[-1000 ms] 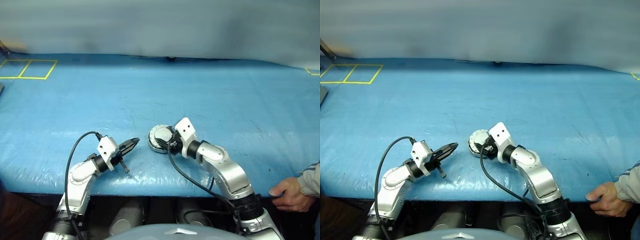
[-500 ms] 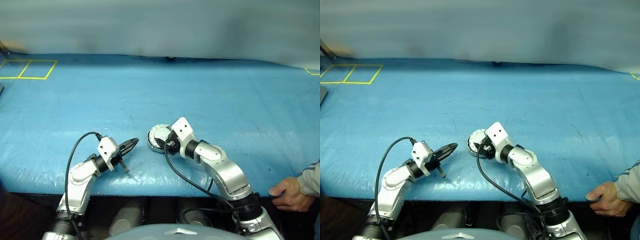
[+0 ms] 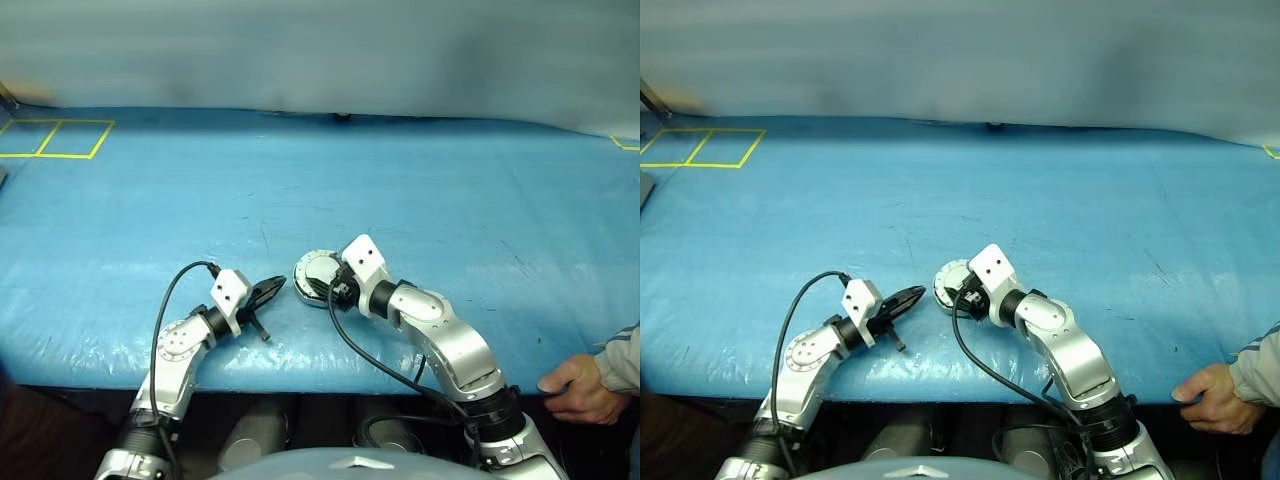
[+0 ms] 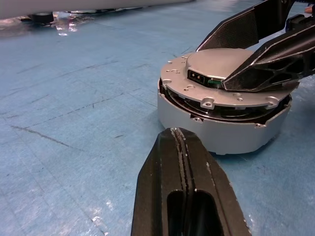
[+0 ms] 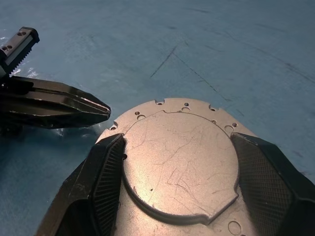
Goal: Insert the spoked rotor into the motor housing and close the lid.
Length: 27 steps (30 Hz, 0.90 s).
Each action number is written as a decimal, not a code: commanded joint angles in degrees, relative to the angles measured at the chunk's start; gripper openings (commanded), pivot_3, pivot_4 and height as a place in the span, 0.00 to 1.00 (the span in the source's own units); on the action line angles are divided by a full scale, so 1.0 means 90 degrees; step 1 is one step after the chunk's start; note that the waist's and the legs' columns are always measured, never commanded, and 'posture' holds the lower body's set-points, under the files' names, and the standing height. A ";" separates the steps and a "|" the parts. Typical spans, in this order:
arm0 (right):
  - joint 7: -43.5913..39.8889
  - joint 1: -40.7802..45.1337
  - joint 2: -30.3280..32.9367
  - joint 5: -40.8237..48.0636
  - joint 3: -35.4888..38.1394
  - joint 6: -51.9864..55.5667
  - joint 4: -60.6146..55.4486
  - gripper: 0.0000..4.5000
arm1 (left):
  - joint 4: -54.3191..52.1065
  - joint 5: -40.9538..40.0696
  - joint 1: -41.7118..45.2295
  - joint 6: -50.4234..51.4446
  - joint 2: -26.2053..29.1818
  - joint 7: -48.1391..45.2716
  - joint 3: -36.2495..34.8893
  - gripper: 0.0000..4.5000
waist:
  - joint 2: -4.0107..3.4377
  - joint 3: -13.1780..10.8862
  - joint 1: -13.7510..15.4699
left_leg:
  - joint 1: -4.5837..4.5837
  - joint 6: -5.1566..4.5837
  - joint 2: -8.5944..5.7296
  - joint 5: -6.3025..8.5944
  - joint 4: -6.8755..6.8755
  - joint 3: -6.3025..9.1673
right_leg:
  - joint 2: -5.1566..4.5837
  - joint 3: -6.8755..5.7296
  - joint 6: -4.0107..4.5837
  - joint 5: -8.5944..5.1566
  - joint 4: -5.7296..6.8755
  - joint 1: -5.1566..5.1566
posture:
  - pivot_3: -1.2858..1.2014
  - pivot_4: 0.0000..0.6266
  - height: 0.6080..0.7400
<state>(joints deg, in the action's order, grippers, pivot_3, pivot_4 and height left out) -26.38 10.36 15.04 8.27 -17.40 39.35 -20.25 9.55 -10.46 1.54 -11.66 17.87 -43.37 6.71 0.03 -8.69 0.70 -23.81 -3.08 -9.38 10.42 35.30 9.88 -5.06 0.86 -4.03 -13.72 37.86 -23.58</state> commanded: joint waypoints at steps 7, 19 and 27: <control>-0.0071 0.0064 -0.0063 0.0199 0.0009 -0.0021 -0.0321 0.68 | 0.0120 0.0102 0.0103 0.0034 -0.0081 -0.0080 0.0162 0.00 | 0.0000 0.0000 0.0000 | 0.0000 0.0000 0.0000 0.0000 0.0000 0.0000 | 0.0000 0.0001 0.0000 0.0000 0.0001 -0.0001 | 0.52 0.24 1.00; 0.0016 0.0060 0.0078 -0.0113 -0.0308 -0.0053 -0.0053 0.68 | 0.0109 0.0115 0.0058 0.0010 -0.0085 -0.0044 0.0151 0.00 | 0.0000 0.0000 0.0003 | 0.0000 0.0000 0.0000 0.0000 0.0000 0.0000 | -0.0001 0.0000 0.0000 0.0000 0.0000 0.0000 | 0.52 0.24 1.00; 0.0002 0.0038 0.0082 -0.0267 -0.0427 -0.0052 0.0066 0.68 | 0.0085 0.0120 0.0026 0.0008 -0.0073 -0.0017 0.0135 0.00 | 0.0001 0.0002 0.0002 | 0.0001 0.0000 0.0000 0.0000 0.0000 0.0000 | 0.0000 -0.0001 0.0000 0.0000 0.0001 0.0001 | 0.52 0.24 1.00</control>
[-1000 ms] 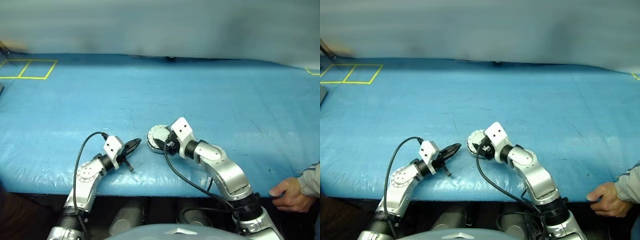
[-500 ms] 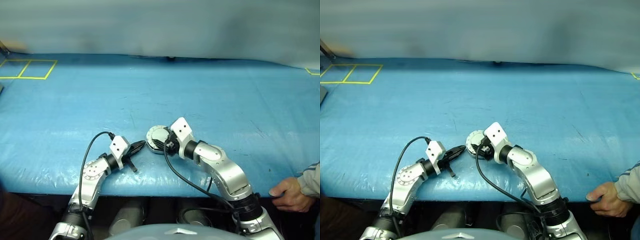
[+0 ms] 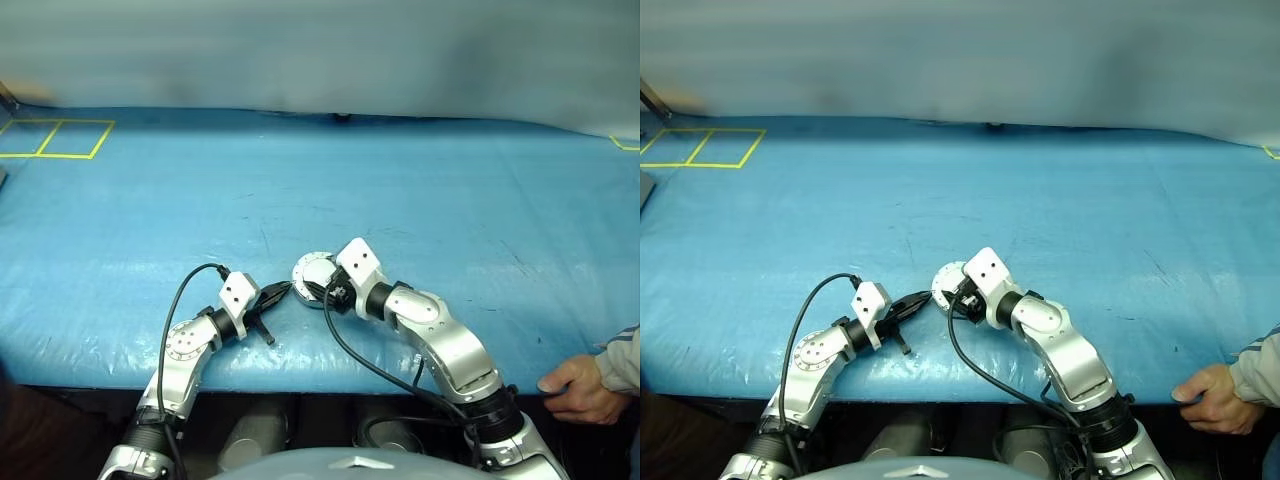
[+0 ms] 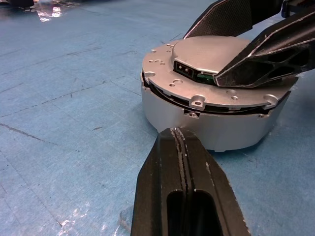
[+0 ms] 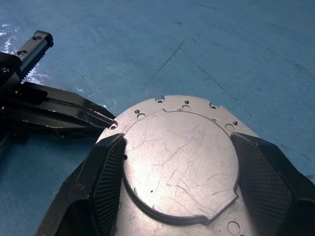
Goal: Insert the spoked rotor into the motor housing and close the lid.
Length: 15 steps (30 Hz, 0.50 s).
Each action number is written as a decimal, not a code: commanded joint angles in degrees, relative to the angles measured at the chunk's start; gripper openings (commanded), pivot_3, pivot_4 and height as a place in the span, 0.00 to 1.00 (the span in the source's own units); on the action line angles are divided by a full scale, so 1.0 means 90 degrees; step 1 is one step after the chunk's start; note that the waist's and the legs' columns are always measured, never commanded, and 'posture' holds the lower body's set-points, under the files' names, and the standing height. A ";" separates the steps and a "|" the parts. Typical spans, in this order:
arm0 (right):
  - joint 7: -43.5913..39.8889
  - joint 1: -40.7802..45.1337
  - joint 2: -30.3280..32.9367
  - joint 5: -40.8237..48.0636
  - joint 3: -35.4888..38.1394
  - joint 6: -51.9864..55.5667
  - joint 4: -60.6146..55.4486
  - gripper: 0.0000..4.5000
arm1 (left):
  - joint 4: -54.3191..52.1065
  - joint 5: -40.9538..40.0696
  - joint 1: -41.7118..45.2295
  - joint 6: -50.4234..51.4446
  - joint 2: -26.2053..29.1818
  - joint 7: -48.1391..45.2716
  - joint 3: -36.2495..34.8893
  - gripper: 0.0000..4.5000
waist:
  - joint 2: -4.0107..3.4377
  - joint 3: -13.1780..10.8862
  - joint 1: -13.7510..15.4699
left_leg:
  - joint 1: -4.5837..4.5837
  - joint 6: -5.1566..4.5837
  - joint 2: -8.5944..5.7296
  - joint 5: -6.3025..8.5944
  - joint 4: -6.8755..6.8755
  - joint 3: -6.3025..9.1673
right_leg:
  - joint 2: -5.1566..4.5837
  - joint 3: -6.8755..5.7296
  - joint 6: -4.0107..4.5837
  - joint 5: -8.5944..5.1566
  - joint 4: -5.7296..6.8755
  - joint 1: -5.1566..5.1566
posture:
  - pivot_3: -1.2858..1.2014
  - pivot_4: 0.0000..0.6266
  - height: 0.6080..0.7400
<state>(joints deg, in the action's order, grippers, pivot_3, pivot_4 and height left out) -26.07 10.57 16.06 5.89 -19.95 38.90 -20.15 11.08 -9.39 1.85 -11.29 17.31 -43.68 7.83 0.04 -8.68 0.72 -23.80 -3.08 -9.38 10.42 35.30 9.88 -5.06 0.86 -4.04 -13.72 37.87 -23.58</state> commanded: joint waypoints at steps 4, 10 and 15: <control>-0.0061 -0.0005 -0.0154 0.0102 -0.0062 0.0104 0.0064 0.68 | -0.0082 -0.0003 -0.0024 -0.0050 -0.0005 0.0024 -0.0004 0.00 | 0.0001 0.0001 -0.0002 | 0.0002 0.0000 0.0001 0.0000 0.0000 0.0000 | 0.0000 0.0001 0.0000 0.0000 0.0001 0.0002 | 0.52 0.24 1.00; -0.0084 -0.0004 -0.0211 0.0132 -0.0076 0.0212 0.0031 0.68 | -0.0089 -0.0005 -0.0038 -0.0056 0.0005 0.0023 -0.0006 0.00 | 0.0000 0.0002 -0.0005 | 0.0004 0.0000 0.0001 0.0000 0.0000 0.0000 | 0.0001 0.0001 0.0000 0.0000 0.0002 0.0002 | 0.52 0.24 1.00; -0.0027 0.0009 -0.0180 0.0015 -0.0131 0.0314 0.0028 0.68 | -0.0091 -0.0005 -0.0049 -0.0050 0.0010 0.0023 -0.0008 0.00 | 0.0000 0.0004 -0.0008 | 0.0004 0.0000 0.0001 0.0000 0.0000 0.0000 | 0.0001 0.0001 0.0000 0.0000 0.0002 0.0002 | 0.52 0.24 1.00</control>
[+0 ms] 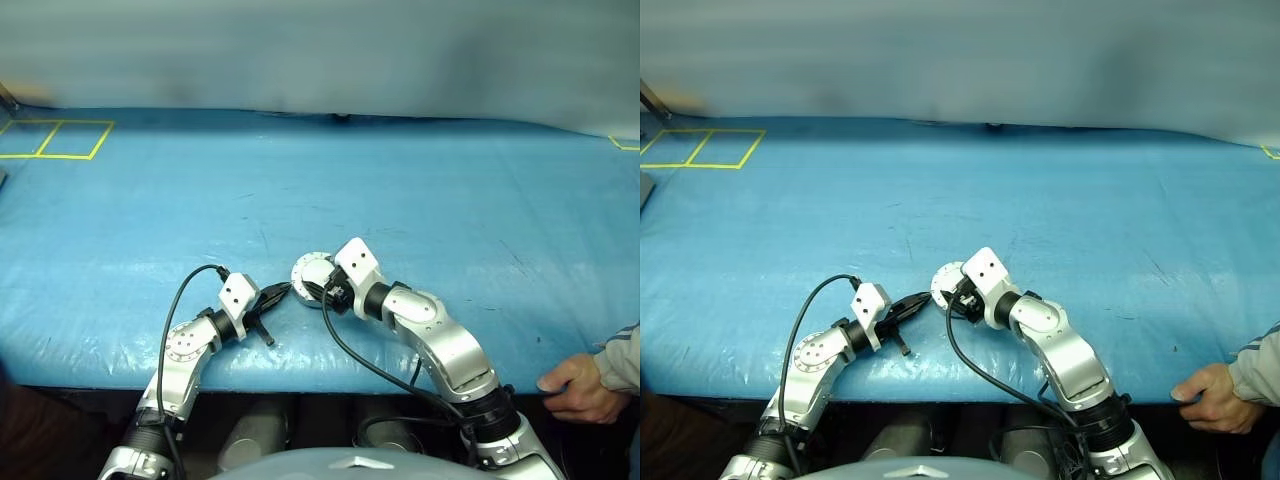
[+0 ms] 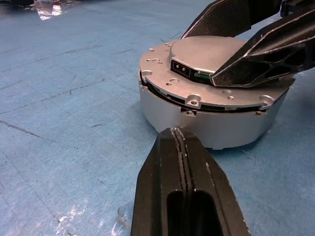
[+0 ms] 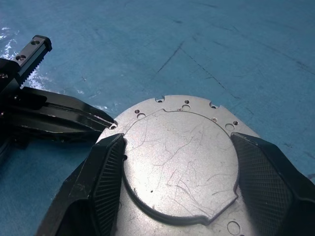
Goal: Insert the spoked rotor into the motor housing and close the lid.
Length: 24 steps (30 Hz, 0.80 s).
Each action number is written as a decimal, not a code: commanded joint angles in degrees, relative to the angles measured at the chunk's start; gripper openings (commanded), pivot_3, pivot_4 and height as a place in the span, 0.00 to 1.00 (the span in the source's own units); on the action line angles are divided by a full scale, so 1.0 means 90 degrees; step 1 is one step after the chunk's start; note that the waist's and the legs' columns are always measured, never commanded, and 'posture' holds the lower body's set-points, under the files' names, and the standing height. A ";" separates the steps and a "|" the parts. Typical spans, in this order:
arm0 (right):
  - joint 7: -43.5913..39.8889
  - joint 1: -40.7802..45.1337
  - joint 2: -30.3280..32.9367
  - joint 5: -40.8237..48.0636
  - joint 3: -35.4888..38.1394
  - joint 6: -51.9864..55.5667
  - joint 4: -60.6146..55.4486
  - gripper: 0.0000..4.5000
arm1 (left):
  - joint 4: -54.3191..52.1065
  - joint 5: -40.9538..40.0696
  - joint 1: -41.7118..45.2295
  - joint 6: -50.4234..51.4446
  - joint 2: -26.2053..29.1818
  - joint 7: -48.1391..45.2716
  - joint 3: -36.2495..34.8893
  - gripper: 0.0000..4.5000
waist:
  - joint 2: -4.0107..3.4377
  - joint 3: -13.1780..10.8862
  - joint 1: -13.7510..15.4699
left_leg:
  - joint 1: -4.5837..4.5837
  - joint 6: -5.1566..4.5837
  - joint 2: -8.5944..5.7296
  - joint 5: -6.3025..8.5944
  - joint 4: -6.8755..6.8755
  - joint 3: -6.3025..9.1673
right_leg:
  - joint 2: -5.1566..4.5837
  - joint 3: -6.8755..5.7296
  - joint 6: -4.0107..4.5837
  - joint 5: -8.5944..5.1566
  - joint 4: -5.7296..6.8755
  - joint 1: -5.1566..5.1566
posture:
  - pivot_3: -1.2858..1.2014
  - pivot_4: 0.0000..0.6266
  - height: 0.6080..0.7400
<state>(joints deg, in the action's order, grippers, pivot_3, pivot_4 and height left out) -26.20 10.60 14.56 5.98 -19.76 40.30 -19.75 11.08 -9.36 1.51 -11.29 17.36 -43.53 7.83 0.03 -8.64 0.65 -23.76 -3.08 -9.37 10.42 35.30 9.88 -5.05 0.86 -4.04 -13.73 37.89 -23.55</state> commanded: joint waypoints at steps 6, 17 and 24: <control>0.0100 0.0063 -0.0040 -0.0093 -0.0182 0.0316 -0.0105 0.68 | -0.0081 0.0008 -0.0024 -0.0063 0.0003 0.0020 -0.0012 0.00 | -0.0001 0.0002 -0.0001 | 0.0001 0.0001 0.0000 -0.0001 0.0000 0.0000 | 0.0000 0.0000 0.0000 0.0000 0.0002 0.0001 | 0.52 0.24 1.00; 0.0275 0.0102 -0.0020 -0.0265 -0.0296 0.0499 0.0046 0.68 | -0.0072 0.0011 -0.0042 -0.0070 -0.0003 0.0024 -0.0014 0.00 | -0.0001 0.0005 -0.0009 | 0.0002 0.0002 0.0001 -0.0001 0.0000 0.0000 | 0.0001 0.0000 -0.0001 -0.0001 0.0003 0.0001 | 0.52 0.24 1.00; 0.0321 0.0100 0.0042 -0.0376 -0.0423 0.0557 0.0111 0.68 | -0.0069 0.0014 -0.0053 -0.0074 -0.0006 0.0032 -0.0013 0.00 | -0.0002 0.0018 -0.0009 | 0.0008 0.0004 0.0002 -0.0003 0.0000 0.0000 | 0.0002 0.0000 -0.0008 -0.0004 0.0004 0.0006 | 0.52 0.24 1.00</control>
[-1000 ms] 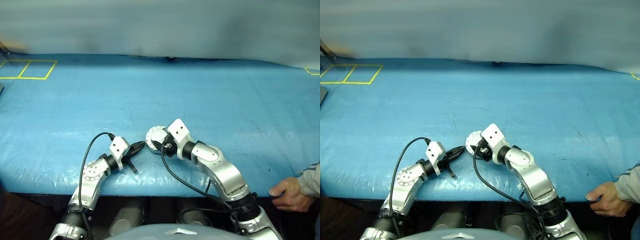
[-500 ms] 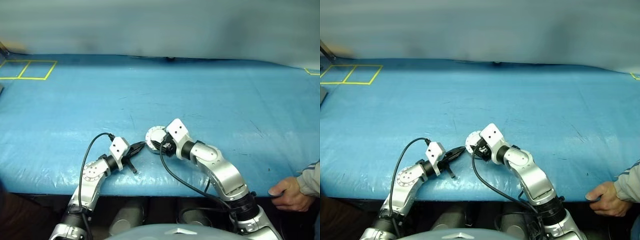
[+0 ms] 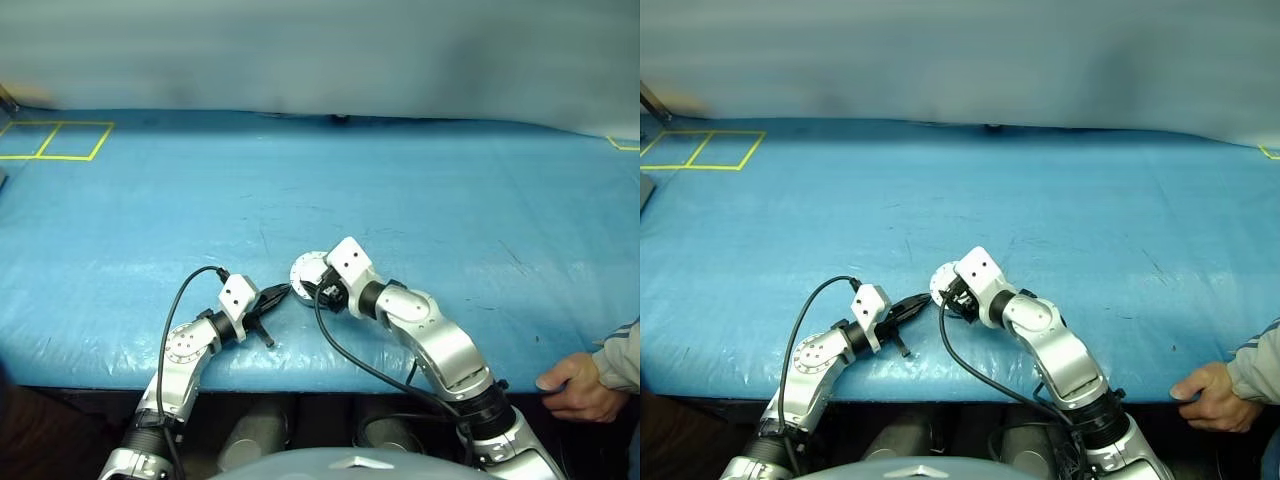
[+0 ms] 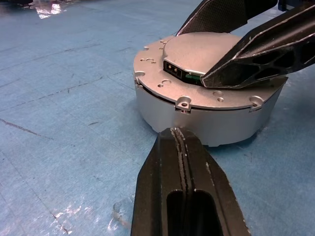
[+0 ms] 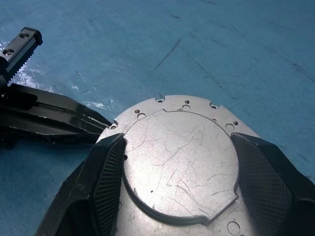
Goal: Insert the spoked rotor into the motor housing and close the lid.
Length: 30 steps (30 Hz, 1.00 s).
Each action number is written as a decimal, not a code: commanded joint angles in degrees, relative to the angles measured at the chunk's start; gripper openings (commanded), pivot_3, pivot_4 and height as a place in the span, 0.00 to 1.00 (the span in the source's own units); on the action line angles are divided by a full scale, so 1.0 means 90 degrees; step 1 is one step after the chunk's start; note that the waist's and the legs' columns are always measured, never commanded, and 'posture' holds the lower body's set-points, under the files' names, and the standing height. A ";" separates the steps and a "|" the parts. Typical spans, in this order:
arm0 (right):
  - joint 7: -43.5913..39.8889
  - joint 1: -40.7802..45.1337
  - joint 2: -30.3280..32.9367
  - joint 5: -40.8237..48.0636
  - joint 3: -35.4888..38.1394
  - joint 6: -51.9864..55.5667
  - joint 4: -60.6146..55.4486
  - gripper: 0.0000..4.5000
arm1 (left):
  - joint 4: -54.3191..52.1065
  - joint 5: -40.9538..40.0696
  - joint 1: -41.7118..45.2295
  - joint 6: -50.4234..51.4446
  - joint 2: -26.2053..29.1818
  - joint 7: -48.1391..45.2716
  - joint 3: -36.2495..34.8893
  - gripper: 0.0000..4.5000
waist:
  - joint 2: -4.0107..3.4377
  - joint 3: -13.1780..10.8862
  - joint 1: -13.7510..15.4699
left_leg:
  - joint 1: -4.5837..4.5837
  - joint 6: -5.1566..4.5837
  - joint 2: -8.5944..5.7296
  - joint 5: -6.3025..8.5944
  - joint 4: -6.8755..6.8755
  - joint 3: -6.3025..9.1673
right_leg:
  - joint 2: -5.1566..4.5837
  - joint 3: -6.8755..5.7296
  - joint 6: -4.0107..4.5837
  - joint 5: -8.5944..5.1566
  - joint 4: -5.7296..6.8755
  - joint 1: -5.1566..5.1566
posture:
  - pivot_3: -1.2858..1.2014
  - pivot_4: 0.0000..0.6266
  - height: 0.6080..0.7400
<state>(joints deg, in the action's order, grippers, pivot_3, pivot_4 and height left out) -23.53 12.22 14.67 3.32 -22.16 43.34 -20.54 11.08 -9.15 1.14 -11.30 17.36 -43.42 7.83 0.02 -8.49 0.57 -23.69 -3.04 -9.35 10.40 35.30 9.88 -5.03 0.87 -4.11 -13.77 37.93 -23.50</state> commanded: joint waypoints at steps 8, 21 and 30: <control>-0.0146 -0.0174 0.0022 0.0110 -0.0130 0.0366 0.0265 0.68 | -0.0071 -0.0014 -0.0022 -0.0105 -0.0023 0.0041 -0.0024 0.00 | 0.0001 0.0013 0.0002 | 0.0001 0.0000 0.0000 0.0000 0.0000 0.0000 | 0.0000 0.0001 -0.0002 -0.0001 0.0000 0.0001 | 0.52 0.24 1.00; -0.0096 -0.0222 -0.0133 0.0116 -0.0048 0.0112 0.0962 0.68 | -0.0090 -0.0019 -0.0051 -0.0162 -0.0038 0.0134 -0.0041 0.00 | 0.0010 0.0056 -0.0031 | 0.0012 0.0000 0.0003 0.0000 -0.0004 0.0000 | 0.0001 0.0003 -0.0019 -0.0014 0.0000 0.0010 | 0.52 0.24 1.00; -0.0068 -0.0226 -0.0097 -0.0039 -0.0202 0.0152 0.1346 0.68 | -0.0113 -0.0031 -0.0079 -0.0167 -0.0054 0.0163 -0.0067 0.00 | -0.0002 0.0121 -0.0060 | 0.0028 0.0001 0.0006 0.0000 -0.0005 0.0001 | 0.0000 0.0008 0.0011 -0.0037 0.0008 0.0026 | 0.52 0.24 1.00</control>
<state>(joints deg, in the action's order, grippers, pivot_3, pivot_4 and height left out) -24.18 12.49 13.04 4.35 -21.68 41.39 -15.08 11.08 -9.15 0.49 -11.72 17.15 -42.09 7.41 -0.01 -7.40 0.03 -23.42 -3.02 -9.30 10.40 35.25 9.89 -5.03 0.94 -4.00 -14.10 38.01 -23.26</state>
